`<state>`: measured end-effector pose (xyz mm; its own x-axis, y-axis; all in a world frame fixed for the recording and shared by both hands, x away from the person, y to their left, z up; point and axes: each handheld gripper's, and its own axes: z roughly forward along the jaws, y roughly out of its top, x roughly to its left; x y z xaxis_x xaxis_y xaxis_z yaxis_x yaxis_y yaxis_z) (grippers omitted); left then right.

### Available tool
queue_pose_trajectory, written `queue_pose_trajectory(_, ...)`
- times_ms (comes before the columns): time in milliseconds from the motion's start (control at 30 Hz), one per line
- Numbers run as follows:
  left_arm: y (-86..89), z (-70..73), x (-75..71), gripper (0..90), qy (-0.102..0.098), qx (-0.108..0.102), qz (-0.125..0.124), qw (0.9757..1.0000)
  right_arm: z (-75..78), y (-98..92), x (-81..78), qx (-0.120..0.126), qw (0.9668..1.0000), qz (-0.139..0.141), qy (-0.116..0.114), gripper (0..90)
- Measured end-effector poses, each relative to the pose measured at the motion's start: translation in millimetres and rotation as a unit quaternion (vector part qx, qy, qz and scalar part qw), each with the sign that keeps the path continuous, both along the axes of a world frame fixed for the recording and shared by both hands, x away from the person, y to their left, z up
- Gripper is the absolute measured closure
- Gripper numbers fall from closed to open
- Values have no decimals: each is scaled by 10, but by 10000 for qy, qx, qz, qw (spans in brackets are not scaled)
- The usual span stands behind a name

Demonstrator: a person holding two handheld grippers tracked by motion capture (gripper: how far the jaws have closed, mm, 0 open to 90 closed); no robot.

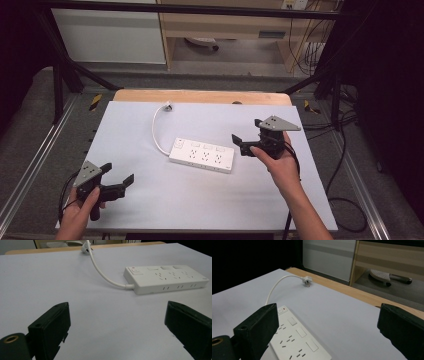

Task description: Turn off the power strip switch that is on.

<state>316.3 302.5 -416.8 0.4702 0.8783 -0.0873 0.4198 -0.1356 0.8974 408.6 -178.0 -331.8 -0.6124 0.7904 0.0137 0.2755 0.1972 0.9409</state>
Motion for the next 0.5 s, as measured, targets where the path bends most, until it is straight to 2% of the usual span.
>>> queue_pose_trajectory(500,0,-4,2,64,9,17,-17,10000,24,142,181,18,10000,-14,34,47)
